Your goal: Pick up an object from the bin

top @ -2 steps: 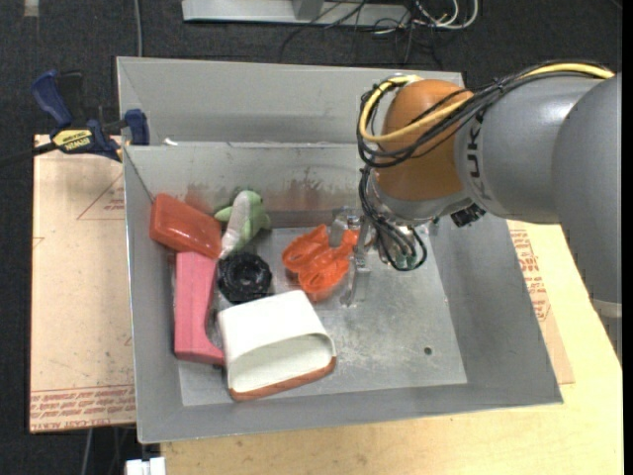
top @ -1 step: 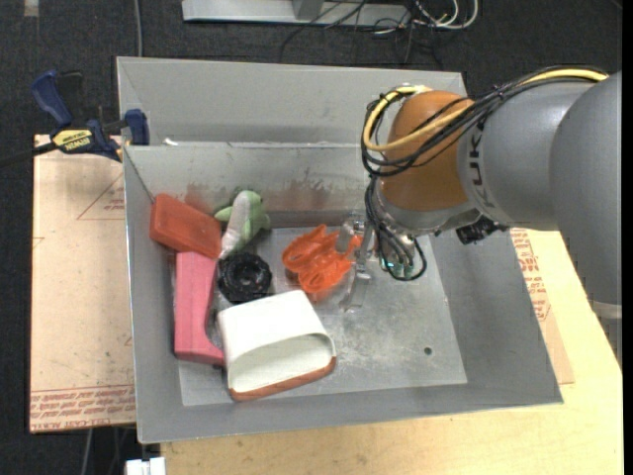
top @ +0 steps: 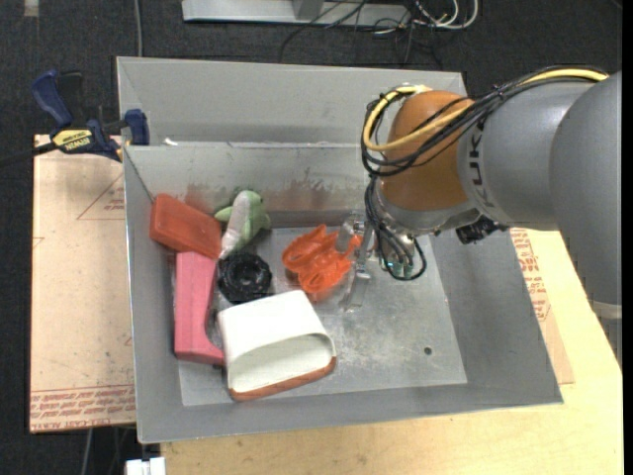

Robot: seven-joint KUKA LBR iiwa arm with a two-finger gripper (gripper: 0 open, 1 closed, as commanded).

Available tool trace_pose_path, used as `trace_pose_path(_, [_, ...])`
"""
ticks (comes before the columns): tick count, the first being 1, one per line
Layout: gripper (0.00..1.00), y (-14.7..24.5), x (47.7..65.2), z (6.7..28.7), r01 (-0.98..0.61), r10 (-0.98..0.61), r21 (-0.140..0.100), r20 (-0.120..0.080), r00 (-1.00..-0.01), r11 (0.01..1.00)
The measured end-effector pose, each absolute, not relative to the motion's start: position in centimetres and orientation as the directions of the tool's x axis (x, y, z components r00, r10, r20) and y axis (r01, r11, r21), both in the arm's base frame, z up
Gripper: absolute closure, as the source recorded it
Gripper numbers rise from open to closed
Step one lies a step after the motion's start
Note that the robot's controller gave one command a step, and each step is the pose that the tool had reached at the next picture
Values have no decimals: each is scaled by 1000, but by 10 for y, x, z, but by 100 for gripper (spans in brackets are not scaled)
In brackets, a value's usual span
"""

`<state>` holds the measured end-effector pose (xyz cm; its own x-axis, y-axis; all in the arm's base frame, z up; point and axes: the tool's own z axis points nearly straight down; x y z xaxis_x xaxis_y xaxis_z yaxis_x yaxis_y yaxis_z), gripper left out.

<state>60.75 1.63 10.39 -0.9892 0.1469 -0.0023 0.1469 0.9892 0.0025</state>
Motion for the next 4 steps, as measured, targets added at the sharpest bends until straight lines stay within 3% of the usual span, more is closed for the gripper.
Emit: trace_pose_path(4, [0, 16, 608, 104, 147, 147, 2, -2, -989, 989])
